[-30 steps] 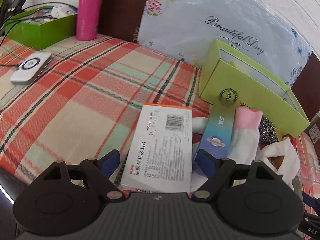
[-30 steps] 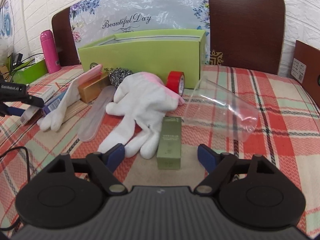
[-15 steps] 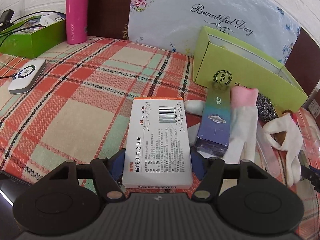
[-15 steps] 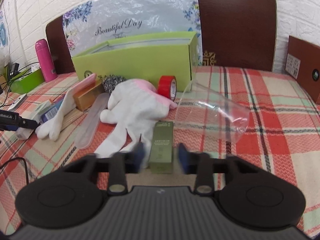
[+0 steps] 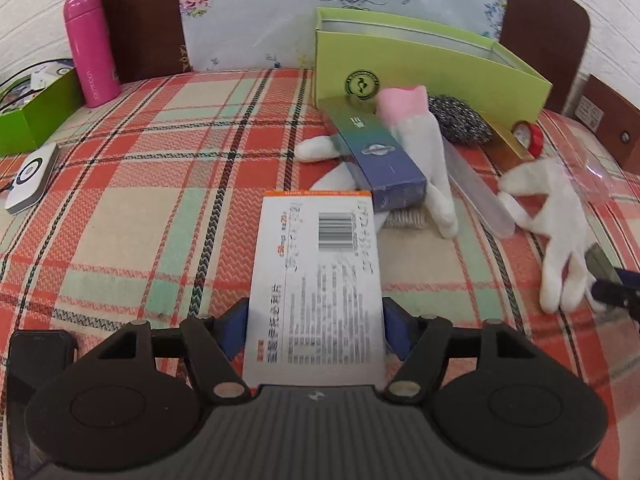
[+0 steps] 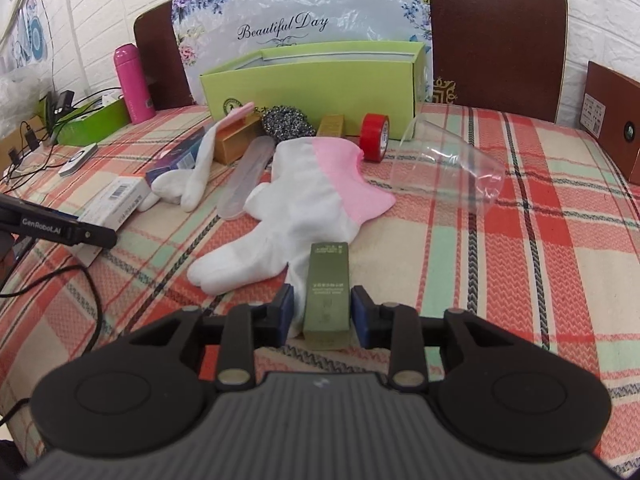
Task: Organize objects
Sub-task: 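Grasp the white medicine box with the left tool while the right tool grasps the olive bottle box, then carry both boxes into the lime-green box and open both tools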
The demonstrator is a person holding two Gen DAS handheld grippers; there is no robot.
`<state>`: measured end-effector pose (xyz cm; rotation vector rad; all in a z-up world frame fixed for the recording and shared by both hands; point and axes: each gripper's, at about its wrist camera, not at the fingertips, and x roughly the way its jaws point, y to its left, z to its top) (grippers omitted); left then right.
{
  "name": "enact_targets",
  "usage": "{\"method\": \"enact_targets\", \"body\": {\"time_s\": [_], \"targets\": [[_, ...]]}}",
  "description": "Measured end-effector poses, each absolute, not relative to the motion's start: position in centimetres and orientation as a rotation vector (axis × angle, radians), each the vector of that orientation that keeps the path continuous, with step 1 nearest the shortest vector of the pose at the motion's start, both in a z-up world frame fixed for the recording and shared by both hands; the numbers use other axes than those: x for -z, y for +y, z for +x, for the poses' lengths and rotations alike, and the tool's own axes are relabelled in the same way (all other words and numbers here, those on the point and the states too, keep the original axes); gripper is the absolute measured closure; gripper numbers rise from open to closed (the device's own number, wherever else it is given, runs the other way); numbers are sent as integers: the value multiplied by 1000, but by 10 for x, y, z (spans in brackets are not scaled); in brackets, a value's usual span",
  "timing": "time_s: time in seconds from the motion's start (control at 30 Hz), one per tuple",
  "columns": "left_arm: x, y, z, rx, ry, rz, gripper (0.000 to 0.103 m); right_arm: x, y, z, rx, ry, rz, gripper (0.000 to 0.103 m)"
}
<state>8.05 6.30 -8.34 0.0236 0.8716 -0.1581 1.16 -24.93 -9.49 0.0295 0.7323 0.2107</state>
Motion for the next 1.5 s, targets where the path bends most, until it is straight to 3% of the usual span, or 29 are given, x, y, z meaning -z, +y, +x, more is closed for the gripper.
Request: {"method": "enact_targets", "body": {"time_s": [0.33,0.63,1.5], "targets": [[83,58,88,149,860,4,33,99,-249,17,-202,717,44,71],[80,62,88,149,838,-45,34,92,-258,4,-172,683,116,77],[-22,17,82,360,529,-81,34,10,-260,32,-204,413,86,81]]}}
